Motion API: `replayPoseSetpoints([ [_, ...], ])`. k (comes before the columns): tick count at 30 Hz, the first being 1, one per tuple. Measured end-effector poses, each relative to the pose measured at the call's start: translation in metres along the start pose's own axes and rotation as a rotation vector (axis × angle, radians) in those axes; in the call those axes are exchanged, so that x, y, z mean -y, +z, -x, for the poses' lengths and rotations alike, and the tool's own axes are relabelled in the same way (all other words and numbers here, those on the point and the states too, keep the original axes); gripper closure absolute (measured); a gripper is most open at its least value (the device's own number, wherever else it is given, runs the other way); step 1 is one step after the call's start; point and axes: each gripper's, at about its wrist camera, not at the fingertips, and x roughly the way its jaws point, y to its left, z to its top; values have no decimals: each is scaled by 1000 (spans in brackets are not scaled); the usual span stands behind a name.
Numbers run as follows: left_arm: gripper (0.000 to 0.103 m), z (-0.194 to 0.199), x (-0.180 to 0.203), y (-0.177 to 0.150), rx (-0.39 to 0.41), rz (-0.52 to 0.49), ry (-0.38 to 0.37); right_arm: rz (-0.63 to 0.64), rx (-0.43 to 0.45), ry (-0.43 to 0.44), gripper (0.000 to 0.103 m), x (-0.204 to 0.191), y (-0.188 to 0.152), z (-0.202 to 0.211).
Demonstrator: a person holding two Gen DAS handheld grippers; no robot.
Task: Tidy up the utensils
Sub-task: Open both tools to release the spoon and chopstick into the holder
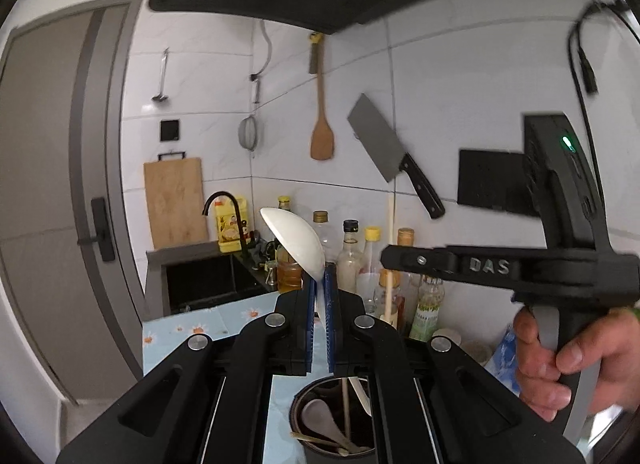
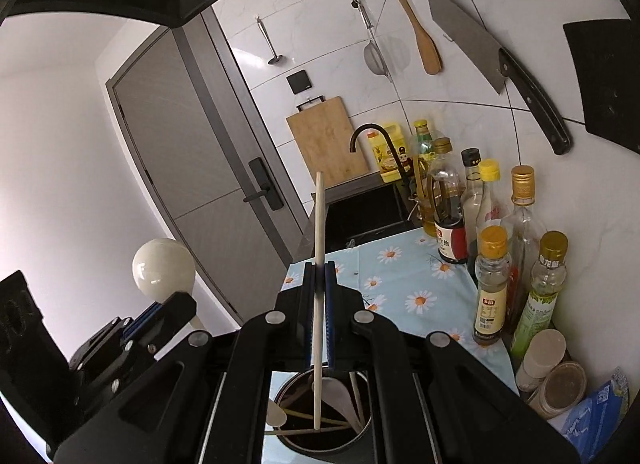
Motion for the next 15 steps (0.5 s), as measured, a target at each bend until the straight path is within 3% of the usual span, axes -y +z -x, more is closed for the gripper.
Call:
replayPoseSetpoints([
  [15,99,-37,5,-26,-105,-80,-58,-12,-89,-16,97,12,-20,-35],
])
